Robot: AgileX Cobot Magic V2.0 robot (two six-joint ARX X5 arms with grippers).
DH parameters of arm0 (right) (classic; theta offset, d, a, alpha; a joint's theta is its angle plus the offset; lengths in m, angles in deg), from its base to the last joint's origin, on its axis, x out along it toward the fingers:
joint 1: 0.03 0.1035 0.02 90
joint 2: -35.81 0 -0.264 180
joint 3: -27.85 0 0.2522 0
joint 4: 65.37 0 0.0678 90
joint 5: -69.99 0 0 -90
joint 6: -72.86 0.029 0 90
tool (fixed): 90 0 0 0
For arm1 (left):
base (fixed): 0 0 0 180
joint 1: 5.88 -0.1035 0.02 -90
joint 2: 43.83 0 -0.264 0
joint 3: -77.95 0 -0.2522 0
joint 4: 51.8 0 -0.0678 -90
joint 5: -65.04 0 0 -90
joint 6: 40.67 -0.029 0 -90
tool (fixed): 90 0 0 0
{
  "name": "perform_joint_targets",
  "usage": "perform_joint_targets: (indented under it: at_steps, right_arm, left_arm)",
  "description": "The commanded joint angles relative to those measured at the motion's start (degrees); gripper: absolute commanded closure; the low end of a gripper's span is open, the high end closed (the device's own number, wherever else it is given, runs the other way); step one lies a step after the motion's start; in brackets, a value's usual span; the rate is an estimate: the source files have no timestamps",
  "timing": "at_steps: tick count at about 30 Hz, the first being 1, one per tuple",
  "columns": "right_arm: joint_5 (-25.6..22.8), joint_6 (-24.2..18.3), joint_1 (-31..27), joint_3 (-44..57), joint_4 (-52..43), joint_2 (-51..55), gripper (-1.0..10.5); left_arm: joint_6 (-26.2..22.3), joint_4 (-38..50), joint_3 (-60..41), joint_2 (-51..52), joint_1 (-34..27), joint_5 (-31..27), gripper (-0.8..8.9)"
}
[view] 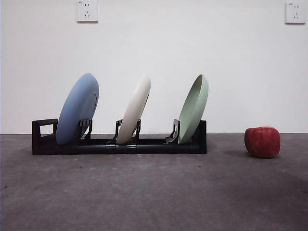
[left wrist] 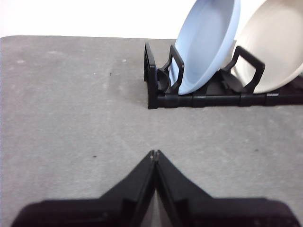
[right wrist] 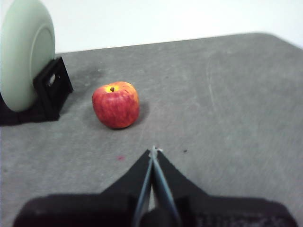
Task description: Take the yellow plate from the plate rack,put the plate on the table,take the apple from the table,put the apple in the plate
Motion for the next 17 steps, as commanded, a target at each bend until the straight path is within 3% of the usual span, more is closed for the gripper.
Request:
perform_joint_targets:
  at_steps: [1,6,11,17]
  right_arm:
    - [0.02,9.18,-0.02,-1.99,2.73,0.11,9.6]
    - [0.46,13.88,-0.02,-8.31,7.58,0.07,9.5]
    - [2.14,13.99,0.00,-14.99,8.24,-1.20,9.6]
    - [3.96,13.92,0.00,-24.55,13.42,-6.95,9.5]
  left_arm:
    - [2.01,-0.44,2.78,-0.17,-0.11,2.27,8.18]
    - [2.12,-0.79,10.54,-2.69,-0.11,6.14,8.18]
    - [2.19,-0.81,19.10,-9.27,-0.11,7.45,8.18]
    - [2.43,-1.31,29.90,-21.14,-0.11,15.45,8.18]
